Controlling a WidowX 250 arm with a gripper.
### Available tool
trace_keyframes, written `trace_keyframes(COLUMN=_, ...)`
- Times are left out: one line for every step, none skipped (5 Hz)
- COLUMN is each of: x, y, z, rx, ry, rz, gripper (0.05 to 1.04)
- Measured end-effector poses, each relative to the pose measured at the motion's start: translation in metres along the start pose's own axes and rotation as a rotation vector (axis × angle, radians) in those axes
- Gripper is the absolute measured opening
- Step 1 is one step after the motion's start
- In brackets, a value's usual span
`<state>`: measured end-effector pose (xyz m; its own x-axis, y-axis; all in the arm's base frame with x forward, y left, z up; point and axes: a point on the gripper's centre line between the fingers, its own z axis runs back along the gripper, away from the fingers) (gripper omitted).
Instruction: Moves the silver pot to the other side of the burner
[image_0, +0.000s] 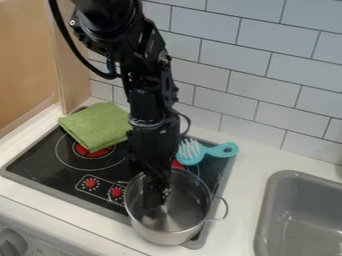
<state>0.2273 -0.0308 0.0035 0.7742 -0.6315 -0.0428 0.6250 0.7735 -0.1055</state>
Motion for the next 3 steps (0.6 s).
trace_keyframes(x=0.0007, y=-0.0015, z=-0.0002, rx=0.001, ry=0.005, rz=-0.012, gripper=0.321)
trace_keyframes(x=0.0024, y=-0.0021, z=0.0008, rx=0.007, ry=0.006, rz=-0.032, gripper=0.130)
trace_keyframes(x=0.0018, y=-0.0022, z=0.0008, rx=0.008, ry=0.012, rz=-0.021, gripper=0.066)
